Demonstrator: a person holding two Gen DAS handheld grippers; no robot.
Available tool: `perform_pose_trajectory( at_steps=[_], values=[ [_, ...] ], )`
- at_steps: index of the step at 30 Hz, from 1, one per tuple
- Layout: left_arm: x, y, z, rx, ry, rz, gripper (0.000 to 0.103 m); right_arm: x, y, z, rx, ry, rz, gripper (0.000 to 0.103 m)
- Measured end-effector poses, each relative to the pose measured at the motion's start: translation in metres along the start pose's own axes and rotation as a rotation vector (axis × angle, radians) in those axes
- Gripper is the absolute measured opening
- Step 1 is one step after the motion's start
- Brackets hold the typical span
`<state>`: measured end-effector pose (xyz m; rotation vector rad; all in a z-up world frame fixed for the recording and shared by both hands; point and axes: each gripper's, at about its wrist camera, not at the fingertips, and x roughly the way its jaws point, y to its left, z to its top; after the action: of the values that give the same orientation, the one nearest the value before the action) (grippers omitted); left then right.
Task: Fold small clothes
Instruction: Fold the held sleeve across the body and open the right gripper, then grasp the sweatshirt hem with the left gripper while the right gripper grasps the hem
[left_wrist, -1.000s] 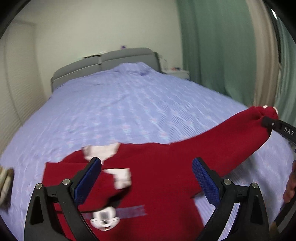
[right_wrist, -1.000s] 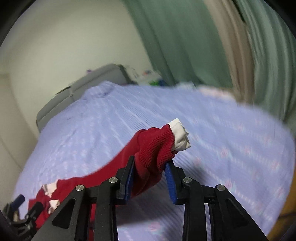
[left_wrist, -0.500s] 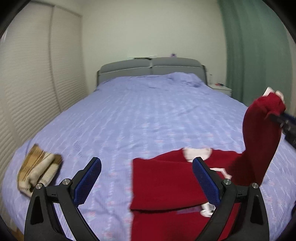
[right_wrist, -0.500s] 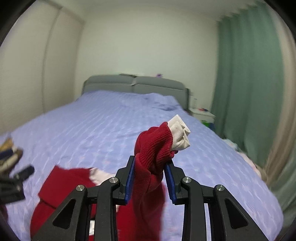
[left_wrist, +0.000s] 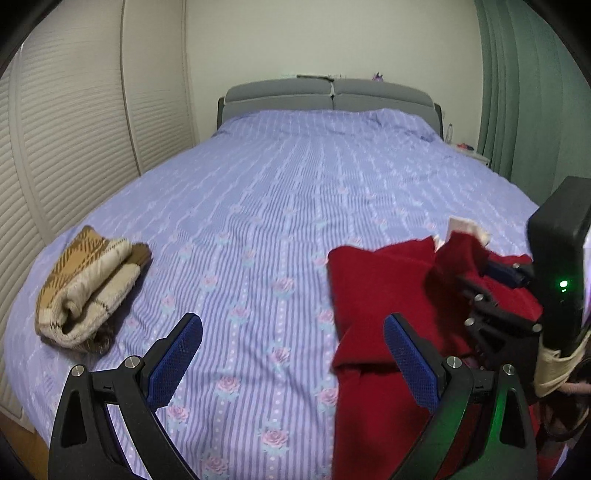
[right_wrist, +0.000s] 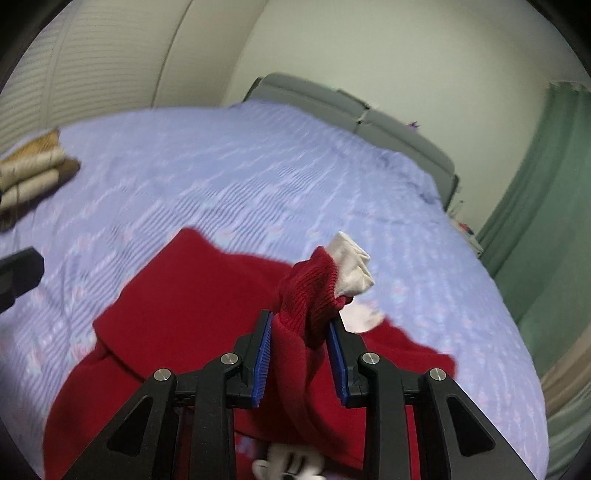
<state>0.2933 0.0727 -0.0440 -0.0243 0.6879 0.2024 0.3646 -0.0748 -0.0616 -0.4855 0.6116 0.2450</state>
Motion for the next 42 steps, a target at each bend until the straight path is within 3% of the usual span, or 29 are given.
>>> perform_pose_trajectory(
  at_steps=[4, 6, 8, 11, 14, 16, 23, 30, 36, 42],
  values=[
    [0.008, 0.003, -0.002, -0.01, 0.022, 0.011, 0.1, 0.008, 0.007, -0.007, 0.032, 0.035, 0.105, 0.034],
    [0.009, 0.003, -0.002, -0.016, 0.029, 0.012, 0.1, 0.009, 0.009, -0.008, 0.049, 0.056, 0.18, 0.053],
    [0.009, 0.003, -0.001, -0.02, 0.028, 0.013, 0.1, 0.005, 0.009, -0.012, 0.068, 0.049, 0.237, 0.062],
    [0.007, 0.002, -0.001, -0.004, 0.026, 0.009, 0.1, -0.008, 0.009, -0.016, 0.09, 0.016, 0.287, 0.063],
    [0.001, -0.004, -0.004, 0.024, 0.024, -0.001, 0.1, -0.035, -0.006, -0.025, 0.145, -0.015, 0.325, 0.072],
    [-0.007, -0.008, -0.006, 0.046, 0.025, -0.027, 0.1, -0.056, -0.017, -0.033, 0.176, -0.045, 0.316, 0.075],
    [-0.056, -0.014, -0.013, 0.054, 0.027, -0.185, 0.1, -0.133, -0.081, -0.082, 0.296, -0.07, 0.16, 0.077],
    [-0.112, -0.015, -0.036, 0.101, -0.005, -0.214, 0.1, -0.196, -0.133, -0.131, 0.382, -0.052, 0.018, 0.077],
    [-0.131, -0.02, -0.08, 0.12, 0.063, -0.286, 0.1, -0.222, -0.142, -0.178, 0.449, -0.002, -0.005, 0.077],
    [-0.124, -0.027, -0.133, 0.141, 0.123, -0.354, 0.1, -0.208, -0.125, -0.227, 0.518, 0.126, 0.072, 0.077]
  ],
)
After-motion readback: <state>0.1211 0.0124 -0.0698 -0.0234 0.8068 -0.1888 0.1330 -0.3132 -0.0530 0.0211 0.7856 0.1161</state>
